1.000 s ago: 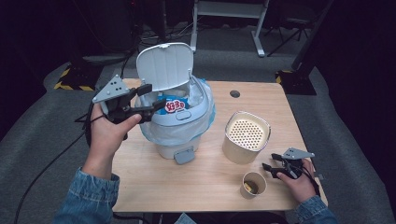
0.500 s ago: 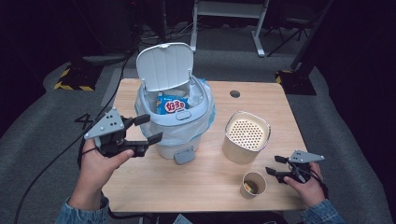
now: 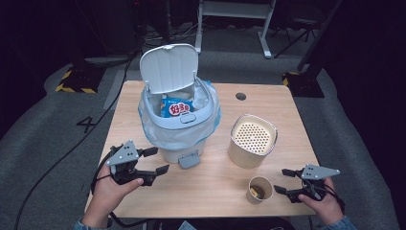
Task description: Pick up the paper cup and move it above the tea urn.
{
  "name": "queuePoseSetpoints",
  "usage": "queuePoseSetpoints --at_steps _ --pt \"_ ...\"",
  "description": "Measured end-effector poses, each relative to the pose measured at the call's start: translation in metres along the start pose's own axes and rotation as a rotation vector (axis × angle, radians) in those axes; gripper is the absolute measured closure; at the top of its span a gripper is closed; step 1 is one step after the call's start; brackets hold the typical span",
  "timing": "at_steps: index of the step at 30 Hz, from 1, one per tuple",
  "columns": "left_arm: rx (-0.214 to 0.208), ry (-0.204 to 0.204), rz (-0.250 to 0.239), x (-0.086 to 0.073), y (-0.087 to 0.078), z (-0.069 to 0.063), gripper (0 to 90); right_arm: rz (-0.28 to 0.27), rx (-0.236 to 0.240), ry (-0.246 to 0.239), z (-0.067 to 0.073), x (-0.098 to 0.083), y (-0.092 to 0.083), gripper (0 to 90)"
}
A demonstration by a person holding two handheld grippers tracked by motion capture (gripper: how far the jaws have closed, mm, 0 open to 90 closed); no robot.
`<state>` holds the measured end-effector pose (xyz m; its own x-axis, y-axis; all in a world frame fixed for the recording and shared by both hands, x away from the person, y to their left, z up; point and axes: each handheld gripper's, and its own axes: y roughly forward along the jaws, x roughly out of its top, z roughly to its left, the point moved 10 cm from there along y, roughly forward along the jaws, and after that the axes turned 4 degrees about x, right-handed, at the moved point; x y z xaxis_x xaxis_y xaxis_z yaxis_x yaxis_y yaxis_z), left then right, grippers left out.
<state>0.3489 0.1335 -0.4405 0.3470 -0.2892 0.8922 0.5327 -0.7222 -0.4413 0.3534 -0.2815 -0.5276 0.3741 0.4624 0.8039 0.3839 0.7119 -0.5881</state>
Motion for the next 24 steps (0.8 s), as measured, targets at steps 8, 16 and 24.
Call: queuePoseSetpoints --at_steps 8,16,24 --pt "0.033 -0.038 0.097 -0.037 0.019 0.019 26.8 0.011 0.026 -0.024 0.015 -0.005 -0.003 23.0" --pt "0.088 -0.093 0.204 -0.078 0.033 0.038 26.5 -0.003 0.053 -0.026 0.032 -0.006 0.001 19.0" --pt "0.138 -0.126 0.252 -0.105 0.045 0.052 25.7 0.001 0.087 -0.056 0.053 -0.003 0.016 19.2"
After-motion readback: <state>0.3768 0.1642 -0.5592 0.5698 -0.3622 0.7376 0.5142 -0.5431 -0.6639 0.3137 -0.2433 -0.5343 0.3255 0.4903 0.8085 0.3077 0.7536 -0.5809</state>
